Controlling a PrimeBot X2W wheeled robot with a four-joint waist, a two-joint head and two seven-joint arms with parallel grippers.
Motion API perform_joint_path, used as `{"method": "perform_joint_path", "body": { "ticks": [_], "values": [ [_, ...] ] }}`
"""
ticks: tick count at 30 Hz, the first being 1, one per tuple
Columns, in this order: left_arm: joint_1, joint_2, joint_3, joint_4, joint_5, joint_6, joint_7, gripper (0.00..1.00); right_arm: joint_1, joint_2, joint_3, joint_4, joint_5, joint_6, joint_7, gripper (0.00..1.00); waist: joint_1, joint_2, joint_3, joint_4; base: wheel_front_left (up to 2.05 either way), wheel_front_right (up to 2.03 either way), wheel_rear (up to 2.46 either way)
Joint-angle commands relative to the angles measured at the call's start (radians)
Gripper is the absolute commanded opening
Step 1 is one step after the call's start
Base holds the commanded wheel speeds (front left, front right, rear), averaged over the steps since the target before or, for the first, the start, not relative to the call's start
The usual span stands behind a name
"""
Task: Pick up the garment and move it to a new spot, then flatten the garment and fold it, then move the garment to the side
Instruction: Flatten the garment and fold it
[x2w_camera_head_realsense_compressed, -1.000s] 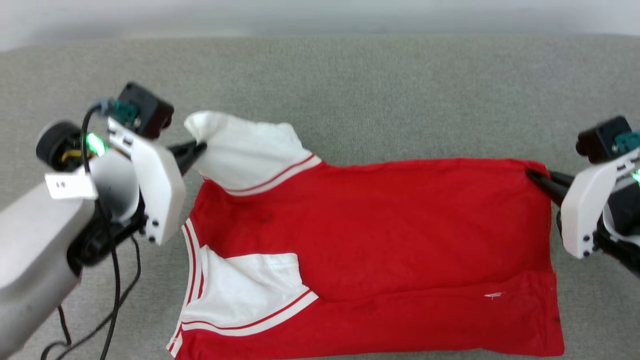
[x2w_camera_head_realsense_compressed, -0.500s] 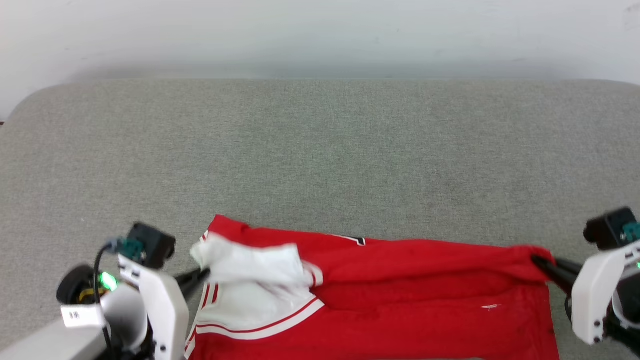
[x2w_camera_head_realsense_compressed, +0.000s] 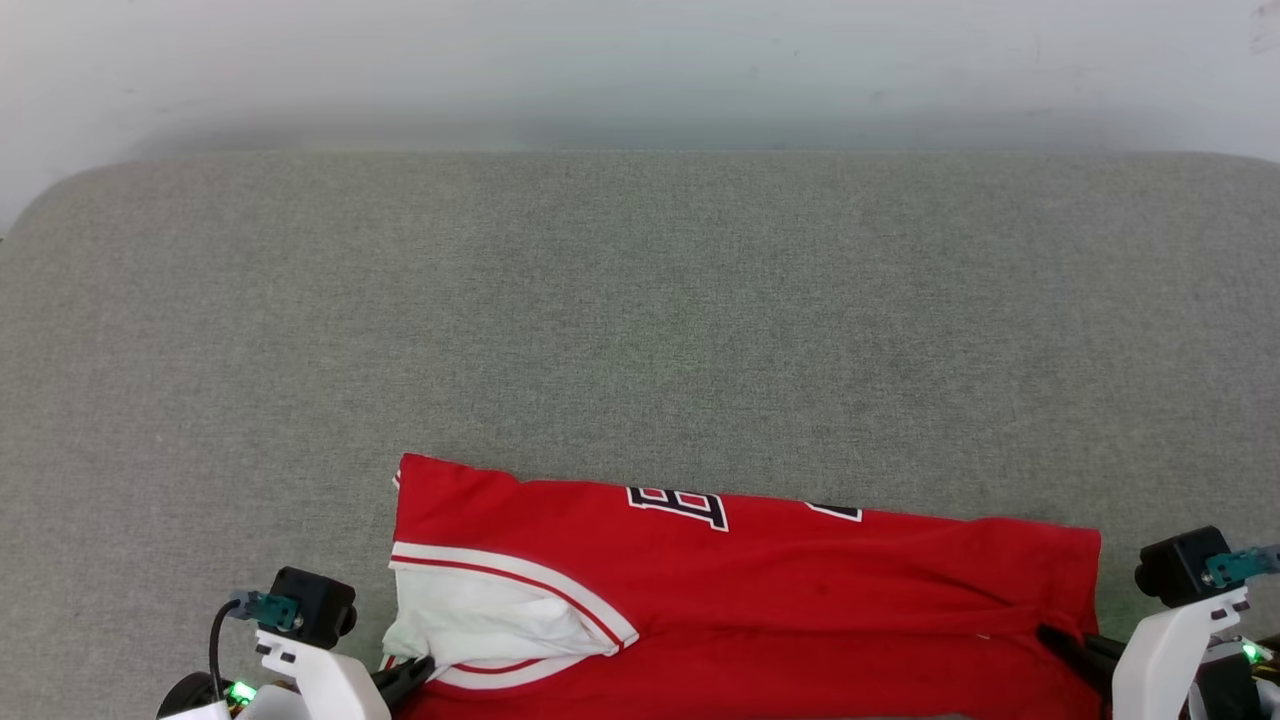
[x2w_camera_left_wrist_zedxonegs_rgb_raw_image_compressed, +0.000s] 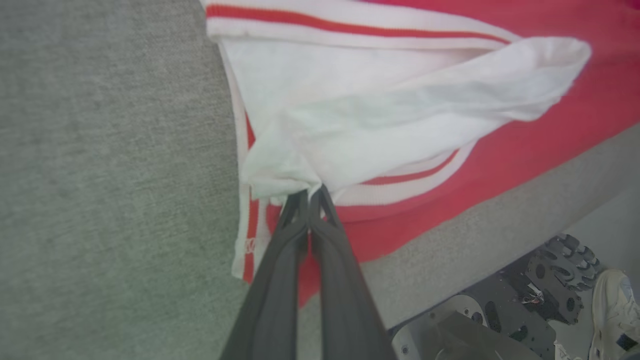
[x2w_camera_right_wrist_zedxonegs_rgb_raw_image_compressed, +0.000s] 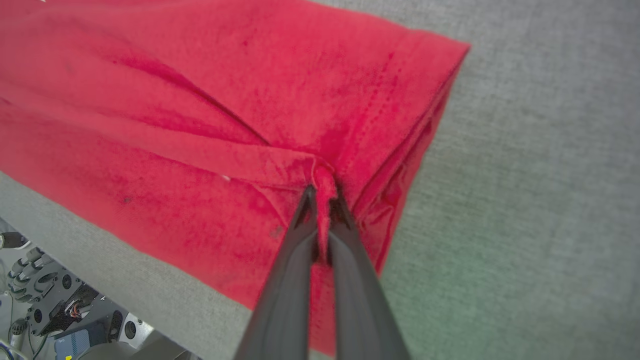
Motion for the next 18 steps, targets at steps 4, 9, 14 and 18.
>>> {"method": "perform_joint_path", "body": {
  "ticks": [4, 9, 14, 18],
  "values": [
    [0.015, -0.027, 0.013, 0.052, 0.004, 0.005, -0.052, 1.00, 0.016, 0.033, -0.009, 0.029, -0.008, -0.001, -0.030, 1.00, 0.0001, 0.0000, -0.014, -0.001, 0.00, 0.00, 0.00],
    [0.035, -0.028, 0.049, 0.058, 0.025, 0.037, -0.164, 1.00, 0.028, 0.013, -0.051, -0.015, -0.016, -0.002, -0.077, 1.00, 0.0001, 0.0000, -0.056, -0.001, 0.00, 0.00, 0.00],
    [0.060, -0.026, 0.099, 0.035, 0.067, 0.121, -0.303, 1.00, 0.053, -0.011, -0.119, -0.096, -0.001, -0.001, -0.071, 1.00, 0.0001, 0.0000, -0.083, 0.002, 0.00, 0.00, 0.00],
    [0.074, -0.041, 0.150, 0.012, 0.116, 0.202, -0.367, 1.00, 0.065, -0.035, -0.182, -0.146, 0.012, -0.001, -0.030, 1.00, 0.0001, 0.0000, -0.094, 0.010, 0.00, 0.00, 0.00]
  ]
}}
